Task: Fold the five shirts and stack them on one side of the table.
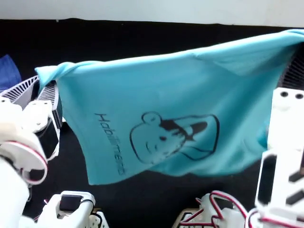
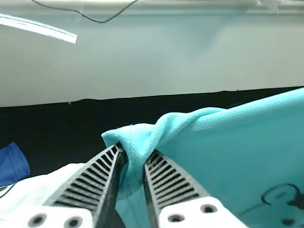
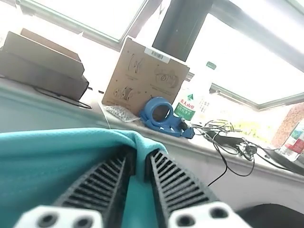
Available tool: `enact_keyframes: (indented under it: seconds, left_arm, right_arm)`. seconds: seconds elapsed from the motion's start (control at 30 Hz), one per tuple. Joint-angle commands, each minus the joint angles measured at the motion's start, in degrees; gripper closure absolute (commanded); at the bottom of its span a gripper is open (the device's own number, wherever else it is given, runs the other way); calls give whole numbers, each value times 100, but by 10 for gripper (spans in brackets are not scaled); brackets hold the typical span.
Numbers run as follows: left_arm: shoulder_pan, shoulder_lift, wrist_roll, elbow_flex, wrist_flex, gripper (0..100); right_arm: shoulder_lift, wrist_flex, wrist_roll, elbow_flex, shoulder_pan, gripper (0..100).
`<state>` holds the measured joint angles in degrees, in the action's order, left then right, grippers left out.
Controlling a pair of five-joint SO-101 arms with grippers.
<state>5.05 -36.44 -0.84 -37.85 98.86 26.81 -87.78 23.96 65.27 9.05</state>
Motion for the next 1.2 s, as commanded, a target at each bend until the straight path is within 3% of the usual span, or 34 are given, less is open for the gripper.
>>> enact_keyframes:
  seconds: [0.0, 0.17, 0.43, 0.8, 1.0, 1.17]
  left_arm:
    - [84, -13, -9, 470, -97, 991]
    - [84, -101, -9, 637, -88, 991]
    - [92, -1314, -9, 620, -88, 991]
    - [268, -1859, -9, 699, -123, 991]
    - [462, -1859, 0, 2651, -993, 991]
    - [444, -1578, 0, 4866, -2637, 991]
  right_arm:
    - [84, 154, -44, 110, 57, 993]
    - [497, -163, -44, 110, 48, 993]
    - [1042, -708, -53, 110, 40, 993]
    - [1147, -743, -70, 22, 40, 993]
    - [479, -690, -615, -1200, -180, 993]
    - [-277, -66, -651, -2651, -716, 993]
